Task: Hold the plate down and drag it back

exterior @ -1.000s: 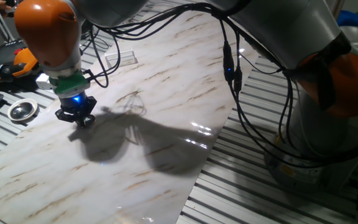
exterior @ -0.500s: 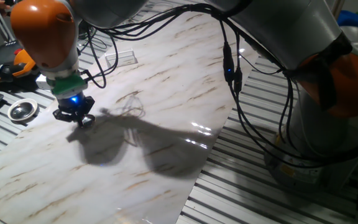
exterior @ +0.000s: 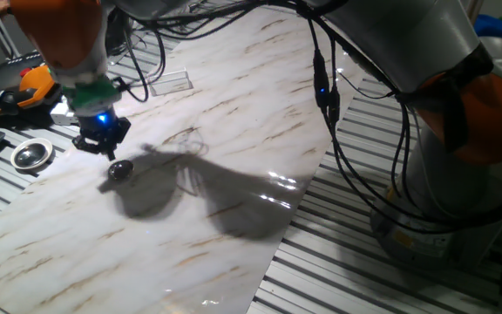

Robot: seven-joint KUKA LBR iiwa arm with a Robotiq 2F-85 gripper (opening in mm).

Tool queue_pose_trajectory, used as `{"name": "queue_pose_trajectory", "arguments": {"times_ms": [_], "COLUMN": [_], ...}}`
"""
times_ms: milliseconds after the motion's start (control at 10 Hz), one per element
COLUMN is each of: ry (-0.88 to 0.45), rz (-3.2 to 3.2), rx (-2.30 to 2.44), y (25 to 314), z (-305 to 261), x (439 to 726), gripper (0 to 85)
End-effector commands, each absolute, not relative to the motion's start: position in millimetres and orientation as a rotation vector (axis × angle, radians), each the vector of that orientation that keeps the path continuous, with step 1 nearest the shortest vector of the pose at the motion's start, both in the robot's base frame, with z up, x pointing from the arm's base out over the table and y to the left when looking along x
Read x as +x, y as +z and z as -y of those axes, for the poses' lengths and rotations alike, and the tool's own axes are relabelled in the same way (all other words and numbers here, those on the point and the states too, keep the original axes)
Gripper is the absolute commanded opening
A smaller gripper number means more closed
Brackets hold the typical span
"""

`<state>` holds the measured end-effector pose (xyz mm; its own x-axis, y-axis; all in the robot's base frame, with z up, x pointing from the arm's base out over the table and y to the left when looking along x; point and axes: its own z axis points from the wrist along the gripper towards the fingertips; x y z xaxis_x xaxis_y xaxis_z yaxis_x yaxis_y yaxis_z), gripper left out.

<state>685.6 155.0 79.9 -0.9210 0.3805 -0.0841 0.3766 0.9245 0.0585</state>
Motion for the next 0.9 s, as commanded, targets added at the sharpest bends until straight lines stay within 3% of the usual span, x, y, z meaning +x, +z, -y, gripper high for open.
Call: {"name": "queue_pose_trajectory", "arguments": {"times_ms": [0,800], "ry": [0.061,0.084], "rz": [-2.991,-3.025], "rx": [0.544,0.392], "y": [82.9,105.6], "z": [-151.2,-134.4], "x": [686.4,689.8], "gripper": [0.0,0.0]}}
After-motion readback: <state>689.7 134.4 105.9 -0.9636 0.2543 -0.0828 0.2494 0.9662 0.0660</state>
